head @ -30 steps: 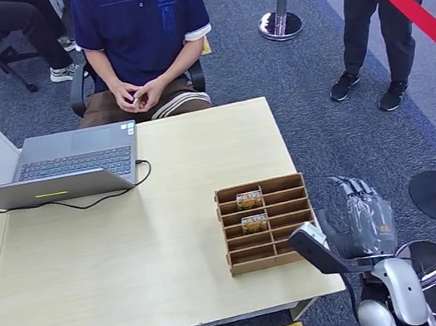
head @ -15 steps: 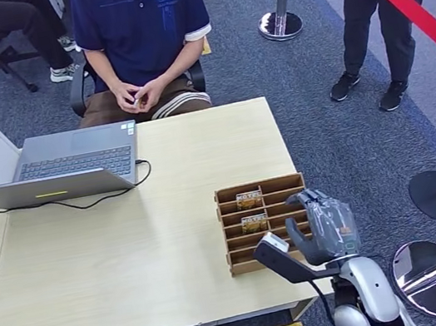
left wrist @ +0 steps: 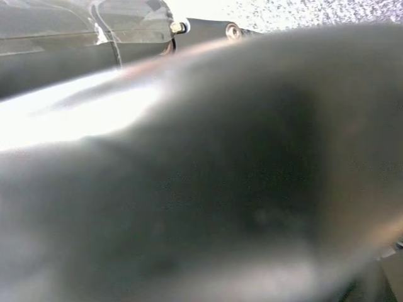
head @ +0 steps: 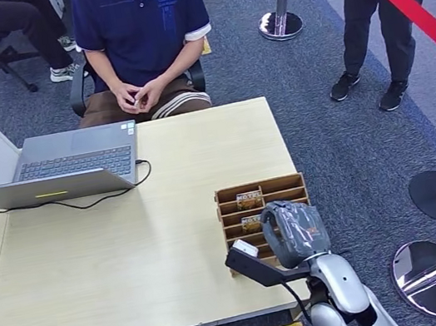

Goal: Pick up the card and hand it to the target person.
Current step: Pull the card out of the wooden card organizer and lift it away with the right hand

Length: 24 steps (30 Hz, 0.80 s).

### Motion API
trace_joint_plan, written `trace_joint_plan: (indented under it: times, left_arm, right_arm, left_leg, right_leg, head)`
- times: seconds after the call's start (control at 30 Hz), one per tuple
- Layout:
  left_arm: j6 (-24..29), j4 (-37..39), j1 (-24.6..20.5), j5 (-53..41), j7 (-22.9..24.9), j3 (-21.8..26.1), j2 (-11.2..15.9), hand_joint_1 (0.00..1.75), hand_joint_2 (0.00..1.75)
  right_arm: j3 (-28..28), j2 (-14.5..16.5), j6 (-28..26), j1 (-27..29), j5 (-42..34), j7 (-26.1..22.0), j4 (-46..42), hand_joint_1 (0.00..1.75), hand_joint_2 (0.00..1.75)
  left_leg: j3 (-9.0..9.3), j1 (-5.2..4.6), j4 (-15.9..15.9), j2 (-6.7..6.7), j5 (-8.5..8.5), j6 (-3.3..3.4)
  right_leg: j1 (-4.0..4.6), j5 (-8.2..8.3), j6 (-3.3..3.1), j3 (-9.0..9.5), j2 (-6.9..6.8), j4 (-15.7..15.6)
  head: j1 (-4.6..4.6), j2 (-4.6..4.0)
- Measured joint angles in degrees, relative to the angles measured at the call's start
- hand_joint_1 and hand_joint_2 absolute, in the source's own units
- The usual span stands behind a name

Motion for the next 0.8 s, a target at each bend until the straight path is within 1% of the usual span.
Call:
trace_joint_plan:
  times: [0.07,0.2,0.23,0.5,0.67,0.8]
  left_arm:
    - [-0.04,0.0,0.0,-0.11,0.0,0.0,0.0,0.0,0.0]
    - [-0.11,0.0,0.0,-0.42,0.0,0.0,-0.03,0.0,0.0]
    - [-0.11,0.0,0.0,-0.46,0.0,0.0,-0.04,0.0,0.0]
    - [-0.21,0.0,0.0,-0.66,-0.18,0.0,-0.13,0.0,0.0]
    - [-0.29,0.0,0.0,-0.66,-0.22,0.0,-0.13,0.0,0.0]
    - [-0.39,0.0,0.0,-0.66,-0.27,0.0,-0.13,0.0,0.0]
  right_arm:
    - [0.01,0.03,0.0,-0.09,0.0,0.25,0.14,1.06,1.75]
    - [0.0,0.03,-0.01,-0.1,0.0,0.47,0.16,0.84,1.75]
    - [-0.01,0.03,-0.02,-0.09,0.0,0.53,0.16,0.81,1.75]
    - [-0.01,0.03,-0.09,-0.09,0.0,0.67,0.12,0.8,1.75]
    - [-0.01,0.03,-0.09,-0.09,0.0,0.67,0.12,0.74,1.75]
    - [-0.01,0.03,-0.05,-0.2,-0.08,0.62,0.12,0.77,1.75]
  left_leg:
    - [0.0,0.0,0.0,0.0,0.0,0.0]
    - [0.01,0.0,0.0,0.0,0.0,0.0]
    - [0.01,0.0,0.0,0.0,0.0,0.0]
    - [0.01,0.0,0.0,0.0,0.0,0.0]
    - [0.01,0.0,0.0,0.0,0.0,0.0]
    - [0.0,0.0,0.0,0.0,0.0,0.0]
  right_leg:
    - [0.0,0.0,0.0,0.0,0.0,0.0]
    - [0.0,0.0,0.0,0.0,0.0,0.0]
    - [0.0,0.0,0.0,0.0,0.0,0.0]
    - [0.0,0.0,0.0,0.0,0.0,0.0]
    - [0.0,0.0,0.0,0.0,0.0,0.0]
    - [0.0,0.0,0.0,0.0,0.0,0.0]
  head:
    - [-0.01,-0.01]
    - [0.0,-0.01]
    - [-0.01,-0.01]
    - [0.0,0.01]
    - [0.0,-0.01]
    - [0.0,-0.01]
